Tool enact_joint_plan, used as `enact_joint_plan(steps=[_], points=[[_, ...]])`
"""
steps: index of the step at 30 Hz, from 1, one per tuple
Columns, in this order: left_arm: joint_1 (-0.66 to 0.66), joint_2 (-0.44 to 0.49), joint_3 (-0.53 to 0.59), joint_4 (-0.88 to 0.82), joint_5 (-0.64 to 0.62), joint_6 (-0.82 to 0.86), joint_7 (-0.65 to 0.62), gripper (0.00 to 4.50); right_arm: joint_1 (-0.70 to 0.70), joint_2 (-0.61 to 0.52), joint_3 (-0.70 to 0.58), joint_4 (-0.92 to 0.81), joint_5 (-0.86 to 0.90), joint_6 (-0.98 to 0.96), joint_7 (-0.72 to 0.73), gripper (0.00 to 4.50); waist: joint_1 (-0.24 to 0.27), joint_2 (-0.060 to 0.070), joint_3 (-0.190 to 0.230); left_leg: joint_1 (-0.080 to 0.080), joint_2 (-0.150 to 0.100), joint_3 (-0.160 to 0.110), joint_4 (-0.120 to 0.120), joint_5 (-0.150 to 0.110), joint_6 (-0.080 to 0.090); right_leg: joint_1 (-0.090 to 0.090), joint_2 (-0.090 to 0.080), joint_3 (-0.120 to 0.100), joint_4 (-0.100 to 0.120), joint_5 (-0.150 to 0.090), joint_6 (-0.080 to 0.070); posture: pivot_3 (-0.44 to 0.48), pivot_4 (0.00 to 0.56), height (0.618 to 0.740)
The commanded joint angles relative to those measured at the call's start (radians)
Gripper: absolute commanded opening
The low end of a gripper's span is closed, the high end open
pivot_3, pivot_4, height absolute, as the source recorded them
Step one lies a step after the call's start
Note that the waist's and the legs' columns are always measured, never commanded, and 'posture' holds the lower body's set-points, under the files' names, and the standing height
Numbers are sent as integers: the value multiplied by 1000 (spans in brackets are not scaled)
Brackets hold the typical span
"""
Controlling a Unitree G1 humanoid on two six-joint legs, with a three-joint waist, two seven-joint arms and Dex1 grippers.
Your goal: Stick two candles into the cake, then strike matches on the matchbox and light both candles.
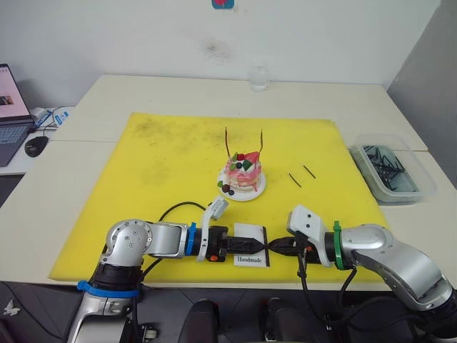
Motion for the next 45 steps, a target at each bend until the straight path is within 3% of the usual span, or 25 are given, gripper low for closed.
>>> enact_joint_plan(steps=[1, 27, 45], points=[[15, -2, 15, -9, 40, 1, 21, 2911, -17, 3, 0, -14, -3, -17, 4, 0, 0, 0, 0, 0, 0, 0, 0, 0, 0, 0, 0, 0, 0, 0, 0, 0, 150, 740], [20, -18, 23, -9, 70, 11, 20, 2911, -17, -28, -20, 14, -26, -38, 5, 0, 0, 0, 0, 0, 0, 0, 0, 0, 0, 0, 0, 0, 0, 0, 0, 0, 150, 740], [18, -29, 25, -6, 74, 13, 24, 2911, -20, 15, 1, 11, -31, -28, 3, 0, 0, 0, 0, 0, 0, 0, 0, 0, 0, 0, 0, 0, 0, 0, 0, 0, 150, 740]])
